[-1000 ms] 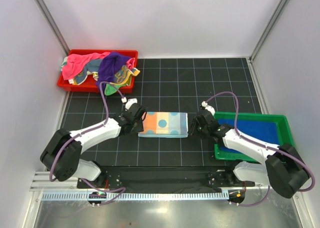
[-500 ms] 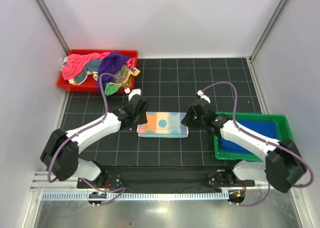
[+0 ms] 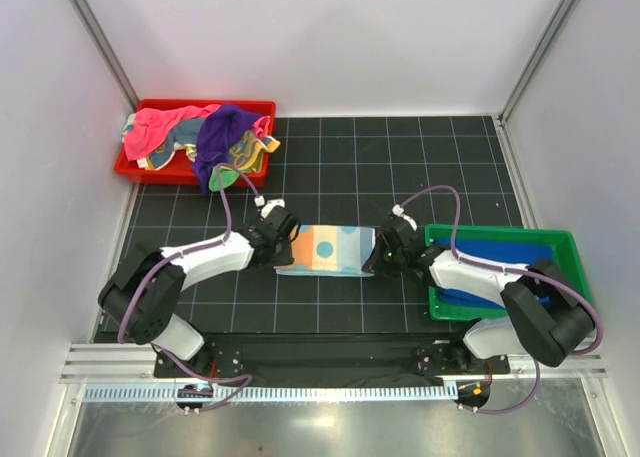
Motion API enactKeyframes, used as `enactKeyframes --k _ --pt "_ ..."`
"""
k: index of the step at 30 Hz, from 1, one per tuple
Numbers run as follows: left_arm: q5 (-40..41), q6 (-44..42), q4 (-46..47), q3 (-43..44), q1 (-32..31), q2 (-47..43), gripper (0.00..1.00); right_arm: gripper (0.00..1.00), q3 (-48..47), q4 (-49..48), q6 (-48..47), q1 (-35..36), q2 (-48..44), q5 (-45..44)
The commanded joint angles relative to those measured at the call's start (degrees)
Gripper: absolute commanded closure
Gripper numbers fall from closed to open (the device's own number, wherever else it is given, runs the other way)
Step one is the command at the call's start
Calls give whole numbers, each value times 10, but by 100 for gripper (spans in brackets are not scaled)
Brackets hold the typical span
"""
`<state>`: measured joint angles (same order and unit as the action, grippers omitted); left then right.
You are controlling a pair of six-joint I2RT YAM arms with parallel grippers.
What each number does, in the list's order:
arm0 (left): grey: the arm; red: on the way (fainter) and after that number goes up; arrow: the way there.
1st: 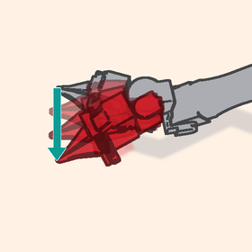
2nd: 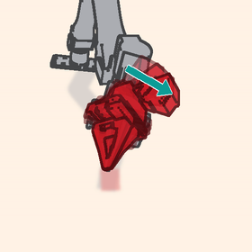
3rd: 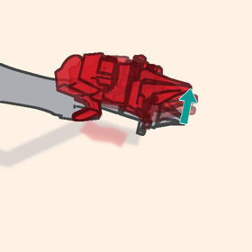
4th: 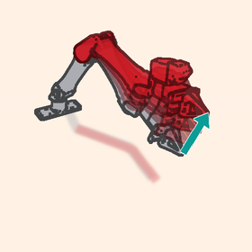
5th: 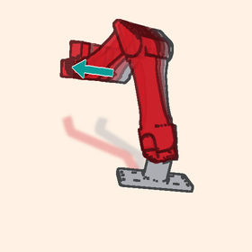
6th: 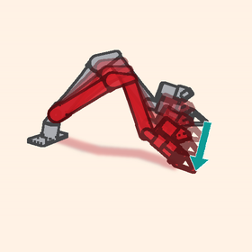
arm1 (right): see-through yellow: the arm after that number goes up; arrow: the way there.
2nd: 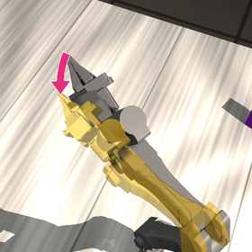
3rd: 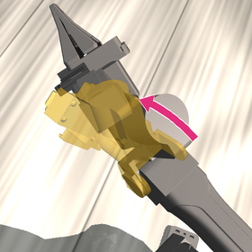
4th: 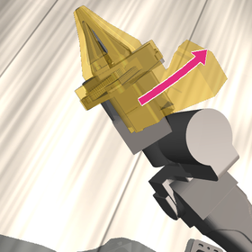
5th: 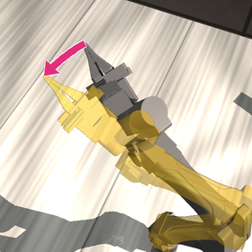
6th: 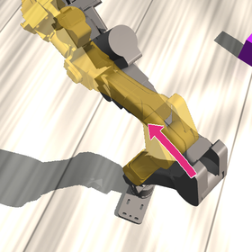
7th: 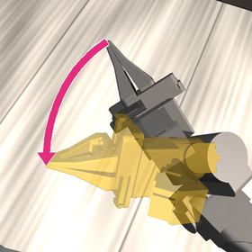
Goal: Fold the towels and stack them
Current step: Fold the towel, then neatly place the folded towel into the bin
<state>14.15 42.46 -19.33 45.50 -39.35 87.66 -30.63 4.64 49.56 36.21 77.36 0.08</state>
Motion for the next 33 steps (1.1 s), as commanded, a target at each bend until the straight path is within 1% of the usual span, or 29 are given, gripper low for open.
enactKeyframes --k 1,4,6,10,13,14,16,17,18,20,21,22,23,25,26,27,28,29,30,31,32,33 --pt "3 6 19 -15 0 -5 68 79 7 3 -1 0 -5 -27" --pt "5 0 4 -1 -1 -13 68 79 -14 28 -9 0 -30 -35" --pt "12 -4 -12 18 -1 -26 68 78 -34 67 -18 0 -45 -45" --pt "21 -13 -47 57 -1 -48 62 77 -86 130 -33 -3 -91 -72" --pt "41 -9 -70 90 -13 -60 60 76 -112 178 -39 -3 -139 -94" --pt "45 0 -75 98 -19 -61 59 76 -118 208 -39 -3 -172 -103" --pt "68 14 -86 130 -43 -44 59 73 -137 241 -38 -3 -212 -124" --pt "81 31 -92 143 -54 -35 59 73 -144 272 -35 -4 -252 -146" --pt "96 39 -108 162 -81 -3 56 71 -159 289 -33 -4 -277 -159" --pt "140 61 -132 219 -109 36 54 70 -179 335 -33 -4 -316 -183" --pt "153 83 -154 239 -122 57 52 69 -201 352 -32 -4 -357 -188" --pt "165 96 -166 259 -149 102 51 68 -212 367 -33 -4 -372 -194" --pt "193 109 -177 305 -161 123 49 68 -225 401 -34 -4 -390 -203" --pt "211 141 -212 352 -180 170 45 67 -265 431 -39 -4 -424 -220" --pt "219 148 -223 400 -195 215 44 66 -276 454 -41 -4 -434 -223" --pt "233 158 -241 430 -205 240 43 65 -286 465 -43 -5 -442 -223" --pt "248 174 -259 457 -213 263 39 64 -305 476 -46 -4 -454 -224" --pt "260 184 -305 485 -230 309 37 64 -314 494 -46 -4 -462 -224" --pt "287 191 -325 548 -237 329 36 63 -320 501 -49 -4 -467 -221" --pt "300 198 -344 573 -244 347 32 62 -329 506 -53 -4 -473 -220" --pt "315 216 -385 602 -251 368 31 62 -333 519 -56 -4 -482 -220" --pt "326 221 -395 641 -257 395 29 61 -335 526 -59 -5 -486 -221"
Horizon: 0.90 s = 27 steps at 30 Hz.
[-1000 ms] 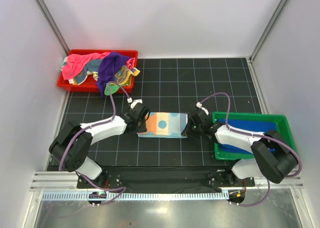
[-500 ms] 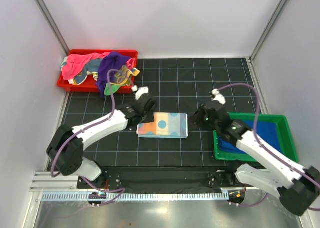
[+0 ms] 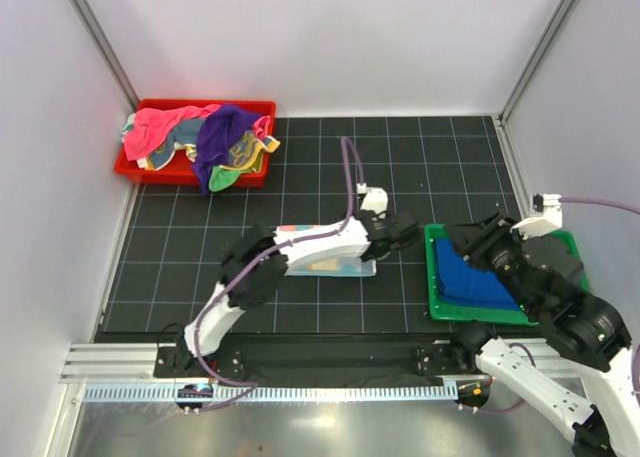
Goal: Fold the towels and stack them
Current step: Neatly place the folded towel into the bin
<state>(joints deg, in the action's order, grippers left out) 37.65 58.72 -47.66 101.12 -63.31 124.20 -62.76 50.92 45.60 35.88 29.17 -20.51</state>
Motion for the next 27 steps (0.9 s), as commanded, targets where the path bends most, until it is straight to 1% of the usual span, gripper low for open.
enactKeyframes --k 1,4,10,14,20,27 --pt "88 61 -117 99 -20 43 28 61 -18 67 -22 -1 -7 -15" --pt "84 70 -128 130 -24 74 27 60 -21 85 -29 -1 -22 -22" --pt "79 81 -128 142 -33 95 27 59 -15 91 -36 -1 -35 -14" --pt "72 73 -133 169 -35 115 27 59 -11 86 -35 -1 -44 -6" --pt "65 60 -112 169 -37 122 27 59 -5 88 -36 -1 -48 0" --pt "52 61 -116 171 -31 140 28 59 -1 84 -32 -1 -53 8"
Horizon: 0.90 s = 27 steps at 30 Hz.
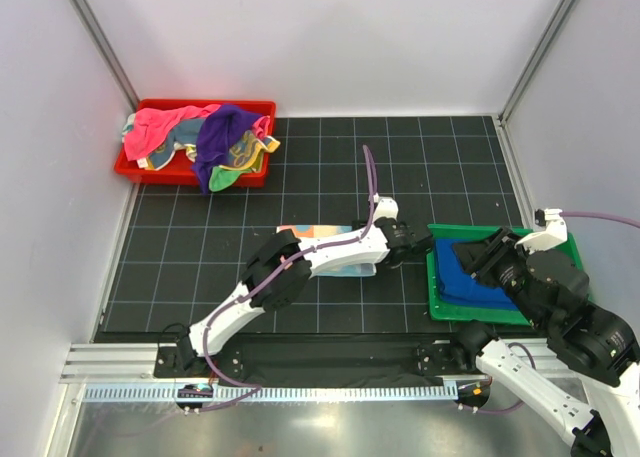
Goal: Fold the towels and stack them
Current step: Neatly place the folded towel into the bin
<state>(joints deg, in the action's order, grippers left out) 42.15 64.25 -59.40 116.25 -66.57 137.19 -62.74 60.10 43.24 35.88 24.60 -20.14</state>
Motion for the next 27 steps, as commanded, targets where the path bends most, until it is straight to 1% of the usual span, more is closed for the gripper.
enactKeyframes --k 1,5,8,9,11,12,13,14,16,17,19,20,22,23,26,27 --pt "5 6 4 19 1 12 27 59 -2 -7 -8 -1 -7 5" --pt "-5 6 9 17 1 23 28 59 -4 -6 -8 -1 -3 11" --pt "-3 18 4 7 2 24 31 59 -3 -6 -8 -1 -3 12" --pt "-1 25 4 1 3 21 35 59 -4 -5 -9 -2 -4 12" --pt "-3 27 13 -24 6 11 40 59 -5 -4 -9 -1 -3 12" --pt "-4 29 17 -34 7 6 49 59 -8 -3 -9 -1 -3 12" --pt "-4 31 30 -44 8 -5 54 59 -9 -2 -9 -1 -3 12" --pt "-8 29 37 -64 11 -10 64 59 -11 -2 -9 -1 -2 12" --pt "-15 22 59 -81 13 -20 74 59 -17 -1 -11 -1 0 12" --pt "-18 17 67 -88 15 -30 83 59 -19 -1 -11 -1 2 12" --pt "-31 0 81 -103 16 -39 90 59 -26 3 -14 -2 5 12" --pt "-37 -4 89 -105 16 -47 98 59 -30 4 -15 -1 7 11" --pt "-62 -19 103 -115 16 -59 100 59 -35 9 -18 -1 11 8" --pt "-77 -24 126 -122 15 -68 100 59 -39 11 -20 -1 12 7" --pt "-104 -28 157 -155 12 -113 100 59 -55 19 -25 -1 15 -2" --pt "-113 -30 184 -165 12 -140 100 59 -58 22 -26 -1 15 -5"
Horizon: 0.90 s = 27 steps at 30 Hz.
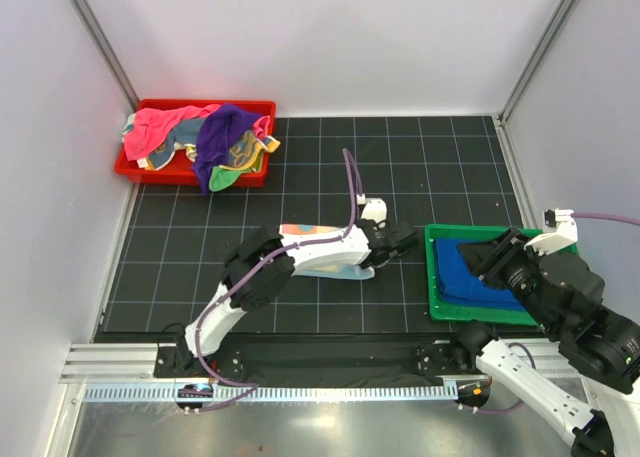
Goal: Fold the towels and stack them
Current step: Neatly place the folded towel into the bin
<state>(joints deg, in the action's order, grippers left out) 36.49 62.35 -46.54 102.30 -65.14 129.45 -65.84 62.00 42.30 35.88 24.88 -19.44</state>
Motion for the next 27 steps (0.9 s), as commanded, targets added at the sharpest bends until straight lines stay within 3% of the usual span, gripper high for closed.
enactKeyframes --k 1,8,14,21,27 --pt "-66 -12 66 -44 -3 -75 100 59 -31 8 -20 -1 14 -17" --pt "-108 -7 118 -56 -15 -136 100 59 -63 24 -28 -1 22 -32" --pt "-128 25 152 3 -50 -105 100 59 -77 32 -28 -1 23 -36" --pt "-156 19 156 188 -84 -12 100 59 -113 62 -32 -1 -1 -39" --pt "-197 30 187 279 -85 50 100 59 -157 103 -36 -1 -31 -57"
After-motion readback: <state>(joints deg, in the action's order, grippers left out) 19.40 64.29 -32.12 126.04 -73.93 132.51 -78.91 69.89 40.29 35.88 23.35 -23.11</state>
